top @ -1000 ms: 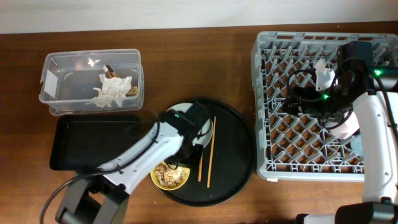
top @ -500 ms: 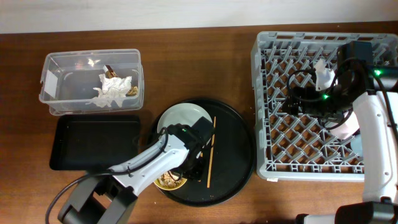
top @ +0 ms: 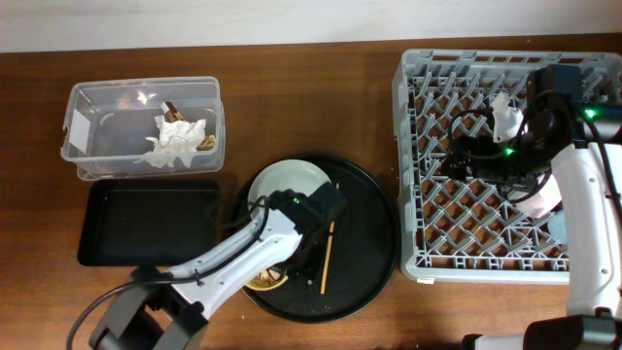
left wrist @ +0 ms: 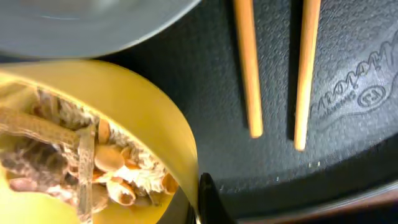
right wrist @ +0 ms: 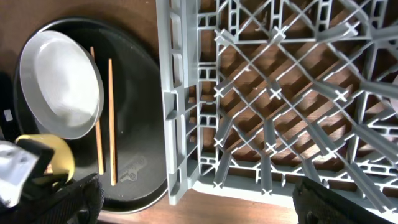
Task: Sort waste into correct bins and load items into the dishwasher rack
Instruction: 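Grasp the yellow bowl with the left gripper and lift it, then tip the yellow bowl over the black tray to empty the scraps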
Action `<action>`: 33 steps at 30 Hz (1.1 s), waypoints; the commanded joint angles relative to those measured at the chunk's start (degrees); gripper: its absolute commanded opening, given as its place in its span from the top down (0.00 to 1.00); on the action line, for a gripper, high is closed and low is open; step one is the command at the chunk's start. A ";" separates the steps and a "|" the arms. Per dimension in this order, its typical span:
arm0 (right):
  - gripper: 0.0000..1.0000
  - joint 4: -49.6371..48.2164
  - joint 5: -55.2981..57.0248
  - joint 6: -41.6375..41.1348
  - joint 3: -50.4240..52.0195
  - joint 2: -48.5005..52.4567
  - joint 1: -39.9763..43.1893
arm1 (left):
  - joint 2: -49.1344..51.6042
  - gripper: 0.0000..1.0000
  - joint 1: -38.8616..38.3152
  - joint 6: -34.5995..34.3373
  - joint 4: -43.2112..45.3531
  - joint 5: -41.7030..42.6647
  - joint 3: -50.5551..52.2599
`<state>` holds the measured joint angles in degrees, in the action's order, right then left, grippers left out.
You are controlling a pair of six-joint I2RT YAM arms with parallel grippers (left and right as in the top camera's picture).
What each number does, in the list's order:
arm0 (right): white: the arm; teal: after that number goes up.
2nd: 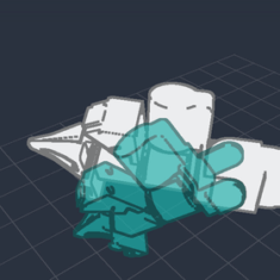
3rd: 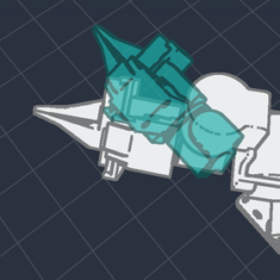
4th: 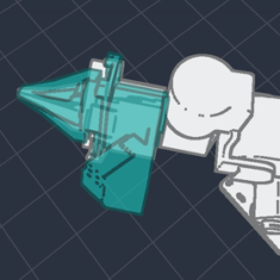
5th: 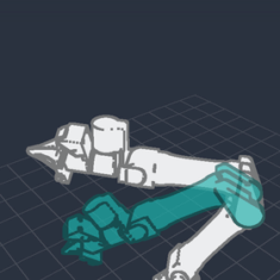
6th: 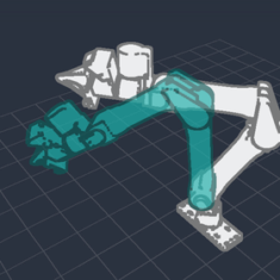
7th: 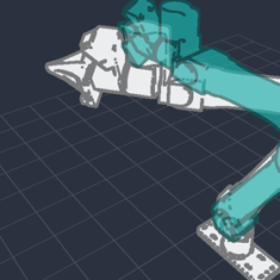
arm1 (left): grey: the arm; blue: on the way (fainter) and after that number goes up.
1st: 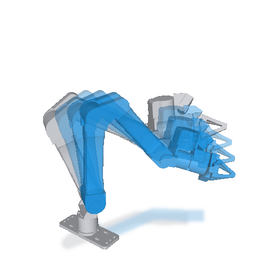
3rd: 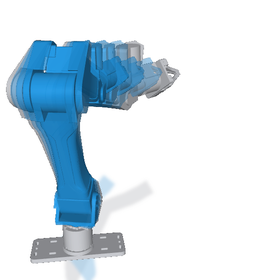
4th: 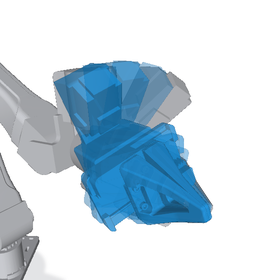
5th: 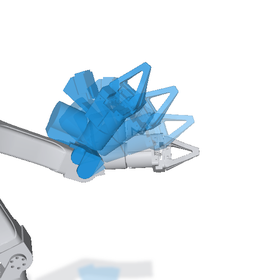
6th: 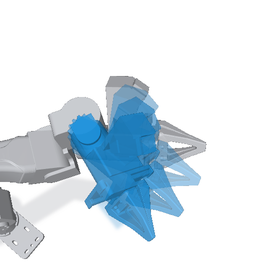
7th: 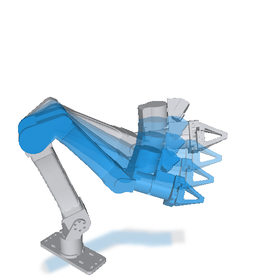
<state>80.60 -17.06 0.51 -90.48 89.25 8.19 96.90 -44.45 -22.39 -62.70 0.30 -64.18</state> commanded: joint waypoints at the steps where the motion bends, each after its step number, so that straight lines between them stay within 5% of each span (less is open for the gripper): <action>1: 0.02 0.04 -0.31 0.61 -0.04 0.15 -0.42 | -2.64 0.99 1.62 -0.70 -4.81 -5.16 -9.03; 8: 0.02 0.02 -0.31 0.79 -0.04 0.15 -0.42 | -5.75 0.99 22.84 5.11 -6.84 -2.69 -15.52; 17: 0.02 -0.26 0.20 0.79 1.22 0.15 -0.39 | -4.28 1.00 54.62 27.91 -2.75 36.26 -15.28; 23: 0.02 -0.24 1.20 0.76 1.22 0.15 -0.42 | 2.64 1.00 64.94 39.89 -3.08 58.77 -11.10; 33: 0.02 -0.20 1.20 0.76 1.22 0.15 -0.42 | 11.82 1.00 77.53 43.52 -4.42 70.71 -4.70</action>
<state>80.55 -16.38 0.69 -89.60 89.30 8.19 106.85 30.22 19.46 -65.98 63.79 -70.08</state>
